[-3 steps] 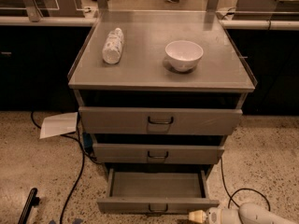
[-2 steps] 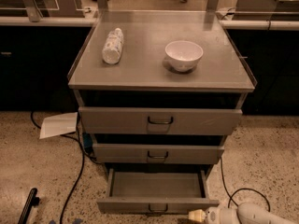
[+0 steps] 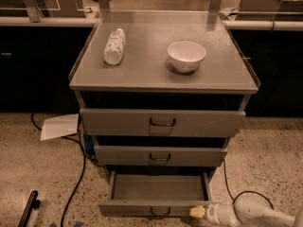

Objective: Close bottom drawer

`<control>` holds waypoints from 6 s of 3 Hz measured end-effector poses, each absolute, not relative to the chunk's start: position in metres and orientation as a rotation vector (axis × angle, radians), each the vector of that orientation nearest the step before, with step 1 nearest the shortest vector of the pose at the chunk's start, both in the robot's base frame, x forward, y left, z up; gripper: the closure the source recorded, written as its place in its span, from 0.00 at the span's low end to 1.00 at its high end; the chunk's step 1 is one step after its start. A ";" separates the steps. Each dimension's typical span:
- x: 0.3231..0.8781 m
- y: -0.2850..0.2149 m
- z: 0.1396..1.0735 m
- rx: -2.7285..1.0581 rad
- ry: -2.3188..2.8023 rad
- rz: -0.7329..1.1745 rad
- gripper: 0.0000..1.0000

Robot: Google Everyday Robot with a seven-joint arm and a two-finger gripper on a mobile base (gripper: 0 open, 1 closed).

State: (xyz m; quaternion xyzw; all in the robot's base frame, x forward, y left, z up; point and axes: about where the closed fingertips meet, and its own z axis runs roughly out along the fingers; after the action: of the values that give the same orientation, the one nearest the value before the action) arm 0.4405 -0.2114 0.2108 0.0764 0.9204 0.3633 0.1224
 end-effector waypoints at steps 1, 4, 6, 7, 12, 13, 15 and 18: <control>0.441 -0.211 0.211 0.223 2.686 1.060 1.00; 0.448 -0.215 0.163 0.362 2.688 1.023 1.00; 0.476 -0.208 0.156 0.334 2.658 0.984 1.00; 0.495 -0.205 0.160 0.307 2.633 0.954 1.00; 0.587 -0.221 0.147 0.361 2.561 0.775 1.00; 0.610 -0.227 0.141 0.383 2.538 0.744 1.00; 0.620 -0.232 0.140 0.400 2.517 0.719 1.00; 0.601 -0.240 0.142 0.460 2.541 0.744 1.00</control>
Offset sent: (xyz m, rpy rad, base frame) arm -0.0042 -0.0112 -0.0298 -0.0046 0.0453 -0.0944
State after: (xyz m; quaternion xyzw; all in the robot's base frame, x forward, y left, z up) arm 0.6014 -0.2397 0.1423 0.1667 0.9213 0.2696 0.2252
